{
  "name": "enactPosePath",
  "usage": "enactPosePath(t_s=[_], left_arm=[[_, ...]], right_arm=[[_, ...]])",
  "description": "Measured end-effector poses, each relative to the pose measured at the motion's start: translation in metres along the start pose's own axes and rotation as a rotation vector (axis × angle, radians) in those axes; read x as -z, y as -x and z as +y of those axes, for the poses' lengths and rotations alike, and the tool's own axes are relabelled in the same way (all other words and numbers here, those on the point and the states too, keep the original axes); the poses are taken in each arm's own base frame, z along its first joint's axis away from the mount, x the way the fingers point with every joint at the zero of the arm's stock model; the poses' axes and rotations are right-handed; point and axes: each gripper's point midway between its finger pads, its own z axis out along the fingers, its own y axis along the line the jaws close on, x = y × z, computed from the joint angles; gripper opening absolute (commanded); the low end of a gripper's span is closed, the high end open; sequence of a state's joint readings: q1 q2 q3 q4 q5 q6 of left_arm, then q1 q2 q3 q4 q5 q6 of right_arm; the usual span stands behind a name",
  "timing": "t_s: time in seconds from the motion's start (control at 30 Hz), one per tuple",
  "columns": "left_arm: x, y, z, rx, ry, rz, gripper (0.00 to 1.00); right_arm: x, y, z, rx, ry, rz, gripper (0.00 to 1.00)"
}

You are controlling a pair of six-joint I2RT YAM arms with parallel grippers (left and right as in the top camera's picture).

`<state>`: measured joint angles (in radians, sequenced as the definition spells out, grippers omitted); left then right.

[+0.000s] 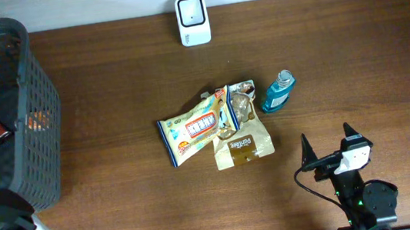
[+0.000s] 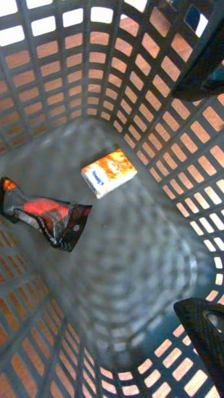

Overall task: Scan the item barcode
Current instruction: 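Lower the left gripper into the basket and grasp the orange Kleenex pack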

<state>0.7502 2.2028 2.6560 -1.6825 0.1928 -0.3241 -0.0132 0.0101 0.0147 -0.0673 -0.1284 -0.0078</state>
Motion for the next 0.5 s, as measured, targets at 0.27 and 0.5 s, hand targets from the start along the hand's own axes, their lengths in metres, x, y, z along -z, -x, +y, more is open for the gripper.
enactPosePath(t_s=[0.27, 0.5], left_arm=[[-0.008, -0.012, -0.035, -0.032, 0.045, -0.021, 0.99], [-0.013, -0.013, -0.048, -0.004, 0.120, -0.075, 0.99]], right_arm=[[0.000, 0.000, 0.000, 0.000, 0.000, 0.000, 0.98], [0.000, 0.000, 0.000, 0.000, 0.000, 0.000, 0.98]])
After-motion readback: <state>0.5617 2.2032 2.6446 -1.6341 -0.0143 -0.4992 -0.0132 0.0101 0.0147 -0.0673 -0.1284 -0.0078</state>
